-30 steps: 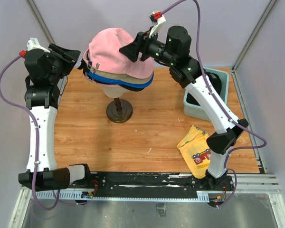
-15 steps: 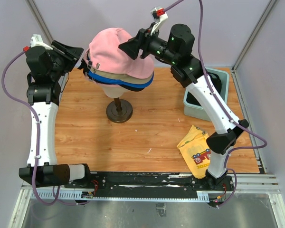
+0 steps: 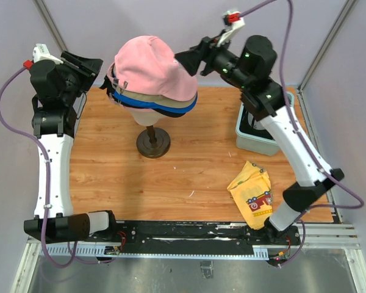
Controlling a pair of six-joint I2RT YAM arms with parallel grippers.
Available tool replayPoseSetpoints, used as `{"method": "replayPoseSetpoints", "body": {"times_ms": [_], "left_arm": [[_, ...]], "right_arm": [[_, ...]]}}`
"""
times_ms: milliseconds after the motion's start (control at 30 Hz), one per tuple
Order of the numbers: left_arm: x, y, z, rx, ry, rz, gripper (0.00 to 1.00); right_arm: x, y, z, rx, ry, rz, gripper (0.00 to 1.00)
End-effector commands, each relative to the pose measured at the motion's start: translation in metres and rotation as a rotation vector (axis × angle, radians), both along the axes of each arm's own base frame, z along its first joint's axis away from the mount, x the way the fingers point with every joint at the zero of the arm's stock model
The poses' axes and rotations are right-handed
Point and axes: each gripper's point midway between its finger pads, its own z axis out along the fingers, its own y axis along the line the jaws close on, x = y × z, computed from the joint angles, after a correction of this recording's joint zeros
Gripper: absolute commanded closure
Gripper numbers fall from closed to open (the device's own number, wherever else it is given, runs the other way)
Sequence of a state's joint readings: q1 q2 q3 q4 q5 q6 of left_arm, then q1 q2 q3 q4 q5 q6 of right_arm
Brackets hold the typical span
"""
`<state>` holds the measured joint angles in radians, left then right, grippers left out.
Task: Stack the hats
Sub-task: Stack the hat on the hat, then pick up the hat from the bin.
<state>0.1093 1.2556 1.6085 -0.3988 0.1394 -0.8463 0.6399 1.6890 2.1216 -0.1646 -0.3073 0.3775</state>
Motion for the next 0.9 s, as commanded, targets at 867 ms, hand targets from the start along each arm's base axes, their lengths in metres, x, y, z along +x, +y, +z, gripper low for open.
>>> {"method": "replayPoseSetpoints", "body": {"times_ms": [867], "left_arm": [[-0.031, -0.036, 0.133, 0.238, -0.354, -0.109, 0.51]], "right_arm": [[0.136, -0.295, -0.281, 0.402, 0.906, -0.832, 0.30]]}}
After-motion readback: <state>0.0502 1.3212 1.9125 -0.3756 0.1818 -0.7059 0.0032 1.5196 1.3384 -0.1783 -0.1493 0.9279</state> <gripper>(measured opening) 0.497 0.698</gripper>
